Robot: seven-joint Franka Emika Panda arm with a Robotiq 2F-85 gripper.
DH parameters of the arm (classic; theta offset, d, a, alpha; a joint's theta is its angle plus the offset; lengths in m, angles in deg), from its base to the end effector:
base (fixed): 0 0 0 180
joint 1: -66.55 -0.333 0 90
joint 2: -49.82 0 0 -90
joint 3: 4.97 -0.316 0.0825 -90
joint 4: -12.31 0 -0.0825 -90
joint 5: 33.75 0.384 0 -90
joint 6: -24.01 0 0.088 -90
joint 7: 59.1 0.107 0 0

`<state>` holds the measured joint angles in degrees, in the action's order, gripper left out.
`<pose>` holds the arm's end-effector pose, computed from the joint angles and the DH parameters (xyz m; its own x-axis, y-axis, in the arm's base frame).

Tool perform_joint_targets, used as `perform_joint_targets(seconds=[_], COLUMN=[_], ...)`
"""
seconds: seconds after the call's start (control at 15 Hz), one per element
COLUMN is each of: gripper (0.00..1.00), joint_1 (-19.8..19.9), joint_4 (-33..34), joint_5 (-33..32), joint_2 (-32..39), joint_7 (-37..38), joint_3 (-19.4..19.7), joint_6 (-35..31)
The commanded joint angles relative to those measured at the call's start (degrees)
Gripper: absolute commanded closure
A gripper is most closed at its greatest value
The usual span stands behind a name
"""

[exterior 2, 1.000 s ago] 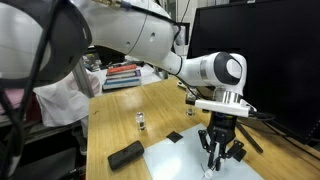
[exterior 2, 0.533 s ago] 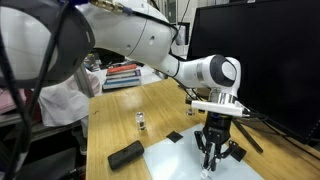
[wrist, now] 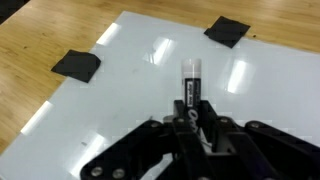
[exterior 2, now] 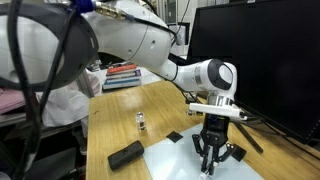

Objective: Draw an "x" on the paper

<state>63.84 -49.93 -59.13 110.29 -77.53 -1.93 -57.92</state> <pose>0.6874 -0.0446 0.1529 0.6483 0.2087 -0.7322 0.4796 -0.8589 0.1798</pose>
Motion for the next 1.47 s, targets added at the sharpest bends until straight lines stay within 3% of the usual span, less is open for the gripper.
perform_joint_targets(seconds=[0.0, 1.4], gripper=[0.95, 0.95], joint_1=[-0.4, 0.3], joint_4=[2.6, 4.9], joint_5=[-0.8, -0.6], joint_2=[1.9, 5.1], joint_7=[-0.5, -0.6], joint_3=[0.6, 1.4], joint_6=[1.4, 6.8])
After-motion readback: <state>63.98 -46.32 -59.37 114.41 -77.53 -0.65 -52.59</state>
